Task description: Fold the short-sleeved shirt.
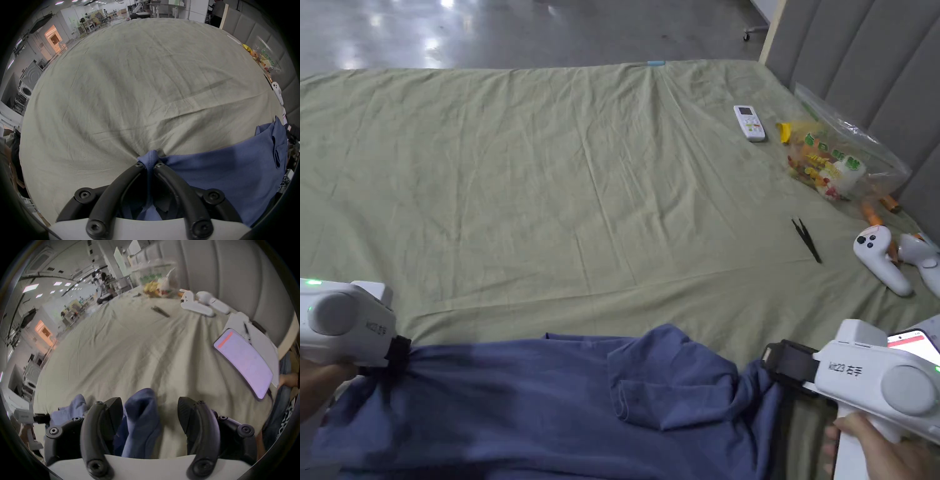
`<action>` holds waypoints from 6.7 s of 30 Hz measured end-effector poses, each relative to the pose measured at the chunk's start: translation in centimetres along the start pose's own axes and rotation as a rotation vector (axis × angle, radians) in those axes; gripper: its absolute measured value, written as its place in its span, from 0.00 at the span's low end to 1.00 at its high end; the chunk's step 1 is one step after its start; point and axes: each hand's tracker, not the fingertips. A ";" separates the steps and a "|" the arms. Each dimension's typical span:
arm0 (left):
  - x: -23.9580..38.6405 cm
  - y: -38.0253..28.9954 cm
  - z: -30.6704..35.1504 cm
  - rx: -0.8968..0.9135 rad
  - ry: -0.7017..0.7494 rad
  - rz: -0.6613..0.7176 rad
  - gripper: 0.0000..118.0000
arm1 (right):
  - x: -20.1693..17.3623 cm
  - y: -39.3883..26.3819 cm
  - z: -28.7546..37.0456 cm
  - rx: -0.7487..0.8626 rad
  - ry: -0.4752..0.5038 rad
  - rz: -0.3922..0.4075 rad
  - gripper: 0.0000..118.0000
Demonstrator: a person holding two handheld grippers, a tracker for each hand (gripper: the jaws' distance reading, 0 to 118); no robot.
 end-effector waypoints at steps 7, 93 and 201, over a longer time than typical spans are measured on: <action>-0.5 -0.5 0.2 0.033 -0.001 0.013 0.06 | -2.2 -0.6 -0.1 0.023 -0.031 0.192 0.05; -16.6 11.2 34.3 1.066 0.250 0.280 0.05 | -30.6 28.9 20.6 0.889 0.106 0.376 0.04; -7.6 -37.9 17.5 0.610 -0.032 0.356 0.70 | -8.7 -16.1 29.1 0.612 0.365 0.443 0.00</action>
